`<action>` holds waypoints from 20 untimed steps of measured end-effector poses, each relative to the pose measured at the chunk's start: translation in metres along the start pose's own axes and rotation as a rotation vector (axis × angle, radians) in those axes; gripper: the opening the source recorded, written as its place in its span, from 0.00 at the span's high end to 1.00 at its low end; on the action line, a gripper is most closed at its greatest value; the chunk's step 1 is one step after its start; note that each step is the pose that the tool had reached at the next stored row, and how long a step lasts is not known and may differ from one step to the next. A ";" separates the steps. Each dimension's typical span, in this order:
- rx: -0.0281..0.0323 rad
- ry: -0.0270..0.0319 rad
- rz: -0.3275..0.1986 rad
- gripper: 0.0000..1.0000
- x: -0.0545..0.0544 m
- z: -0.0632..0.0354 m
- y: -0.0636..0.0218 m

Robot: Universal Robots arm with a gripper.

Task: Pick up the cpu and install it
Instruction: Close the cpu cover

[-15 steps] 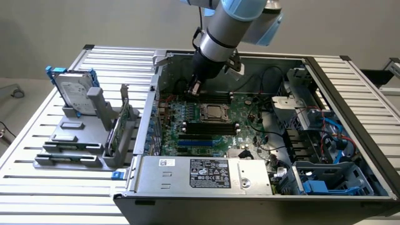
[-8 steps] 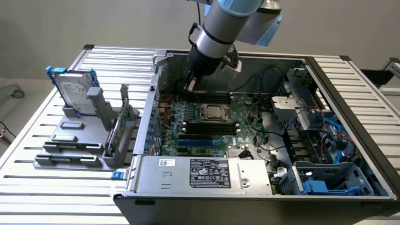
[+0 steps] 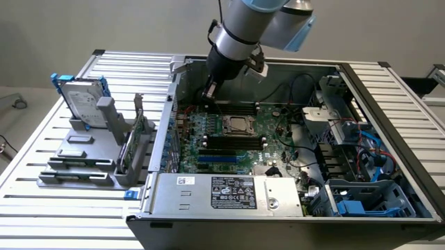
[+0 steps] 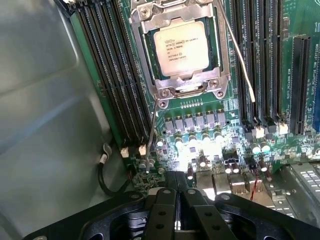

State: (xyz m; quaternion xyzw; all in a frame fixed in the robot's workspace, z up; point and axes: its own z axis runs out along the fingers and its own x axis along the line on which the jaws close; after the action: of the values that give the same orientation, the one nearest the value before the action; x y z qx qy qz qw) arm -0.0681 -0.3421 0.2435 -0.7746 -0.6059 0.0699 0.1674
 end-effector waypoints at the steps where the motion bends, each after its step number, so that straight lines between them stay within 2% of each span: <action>1: -0.0038 0.0028 0.004 0.89 0.000 -0.0002 -0.0002; 4: -0.0145 0.0081 0.011 0.89 0.000 -0.0009 -0.0013; 8: -0.0216 0.0110 0.012 0.89 -0.001 -0.0021 -0.0055; 10: -0.0277 0.0124 0.011 0.89 -0.001 -0.0021 -0.0069; 15: -0.0546 0.0185 0.007 0.89 -0.003 -0.0014 -0.0096; 18: -0.0596 0.0210 0.011 0.89 -0.005 -0.0010 -0.0109; 20: -0.0623 0.0273 0.029 0.89 -0.005 -0.0010 -0.0109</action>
State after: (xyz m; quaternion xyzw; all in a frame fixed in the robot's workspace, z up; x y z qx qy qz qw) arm -0.0789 -0.3444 0.2478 -0.7890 -0.5942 0.0428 0.1504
